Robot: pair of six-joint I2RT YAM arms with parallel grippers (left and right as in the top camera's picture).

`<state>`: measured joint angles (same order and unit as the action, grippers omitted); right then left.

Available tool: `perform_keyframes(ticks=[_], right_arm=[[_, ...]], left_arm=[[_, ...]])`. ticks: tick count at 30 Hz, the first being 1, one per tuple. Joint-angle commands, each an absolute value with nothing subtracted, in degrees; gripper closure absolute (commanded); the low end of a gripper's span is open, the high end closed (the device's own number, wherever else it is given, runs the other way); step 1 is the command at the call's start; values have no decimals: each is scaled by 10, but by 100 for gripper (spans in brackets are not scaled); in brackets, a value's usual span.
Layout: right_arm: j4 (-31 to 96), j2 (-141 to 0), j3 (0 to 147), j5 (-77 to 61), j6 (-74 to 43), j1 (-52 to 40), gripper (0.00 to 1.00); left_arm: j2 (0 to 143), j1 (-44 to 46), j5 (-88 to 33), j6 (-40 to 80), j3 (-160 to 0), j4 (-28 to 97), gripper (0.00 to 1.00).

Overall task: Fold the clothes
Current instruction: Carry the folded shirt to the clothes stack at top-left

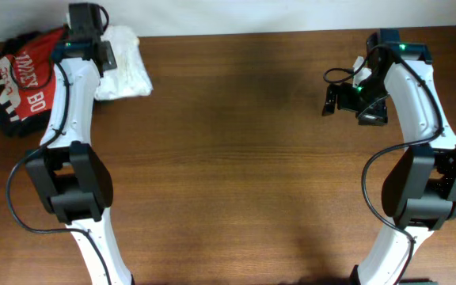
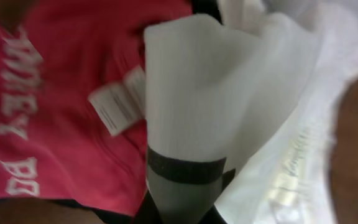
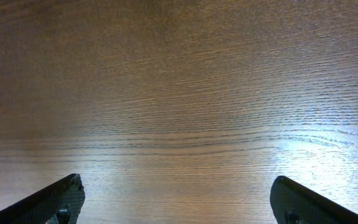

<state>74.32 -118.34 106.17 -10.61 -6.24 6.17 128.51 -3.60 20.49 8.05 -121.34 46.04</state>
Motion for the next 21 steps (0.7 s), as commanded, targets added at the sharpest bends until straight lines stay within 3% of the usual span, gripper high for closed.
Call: perform_keyframes(ticks=[1,7,13,21], right_arm=[[743,-1186,1059,-109,-64,60,1],[743,-1186,1059,-109,-64,60,1],[743,-1186,1059,-109,-64,60,1],[743,-1186,1059,-109,-64,60,1]], left_arm=[[1286,-34,221,129,-1307,498,99],[1286,-36,211,188,-1388,548,99],[1286,-35,102,246,-1395,529,99],[1286,-77,88,251,-1400,524,99]])
